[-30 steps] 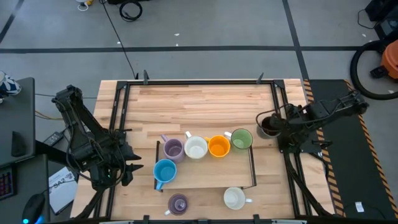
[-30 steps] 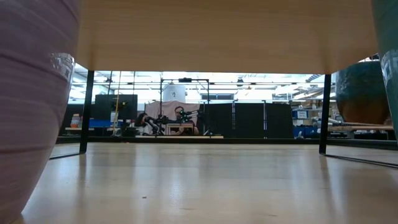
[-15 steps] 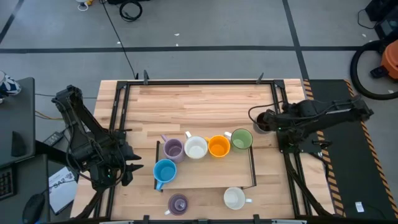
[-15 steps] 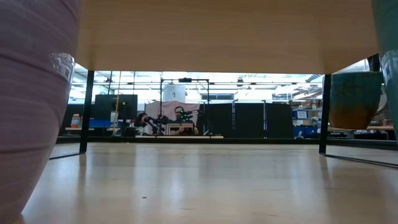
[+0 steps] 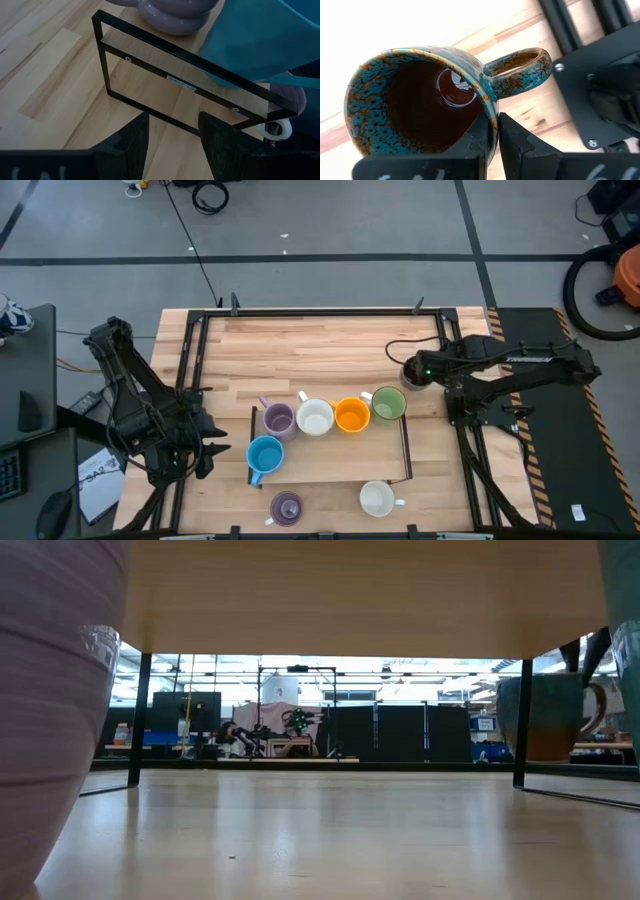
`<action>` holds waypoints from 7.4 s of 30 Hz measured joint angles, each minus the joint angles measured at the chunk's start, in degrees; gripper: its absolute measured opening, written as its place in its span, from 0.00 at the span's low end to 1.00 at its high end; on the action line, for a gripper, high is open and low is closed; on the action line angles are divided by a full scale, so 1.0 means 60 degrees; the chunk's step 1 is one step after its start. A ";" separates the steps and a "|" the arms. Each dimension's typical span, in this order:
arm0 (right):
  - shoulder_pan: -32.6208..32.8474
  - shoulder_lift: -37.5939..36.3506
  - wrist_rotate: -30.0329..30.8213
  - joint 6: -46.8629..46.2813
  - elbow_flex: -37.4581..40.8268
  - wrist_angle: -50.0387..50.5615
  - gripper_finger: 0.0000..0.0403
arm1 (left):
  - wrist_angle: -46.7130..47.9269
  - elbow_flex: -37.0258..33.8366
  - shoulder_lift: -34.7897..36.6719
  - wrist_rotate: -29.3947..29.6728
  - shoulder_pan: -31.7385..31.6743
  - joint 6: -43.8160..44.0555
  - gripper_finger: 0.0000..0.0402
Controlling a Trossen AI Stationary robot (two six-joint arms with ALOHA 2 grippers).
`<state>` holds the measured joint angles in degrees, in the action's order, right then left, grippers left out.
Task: Place coffee mugs
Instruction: Put the brown blue mug on the shelf
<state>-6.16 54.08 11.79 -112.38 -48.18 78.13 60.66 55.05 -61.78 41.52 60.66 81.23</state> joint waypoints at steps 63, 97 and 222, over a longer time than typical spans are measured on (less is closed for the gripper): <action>-0.1514 0.0985 -0.1239 0.3064 0.0357 -0.0872 0.41 | -0.0178 0.0000 0.0000 0.0000 0.0000 0.0007 0.44; -0.1474 -0.1872 -0.0305 1.7968 -0.0257 0.0589 0.40 | -0.0700 0.0000 0.0000 -0.0004 0.0000 0.0102 0.44; -0.3254 0.0324 -0.1953 2.1300 0.1128 -0.1202 0.17 | -0.1187 0.0000 -0.0011 -0.0001 0.0000 0.0109 0.44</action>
<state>-25.68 56.03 0.08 15.42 -41.42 70.92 53.54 55.05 -61.84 41.52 60.66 81.89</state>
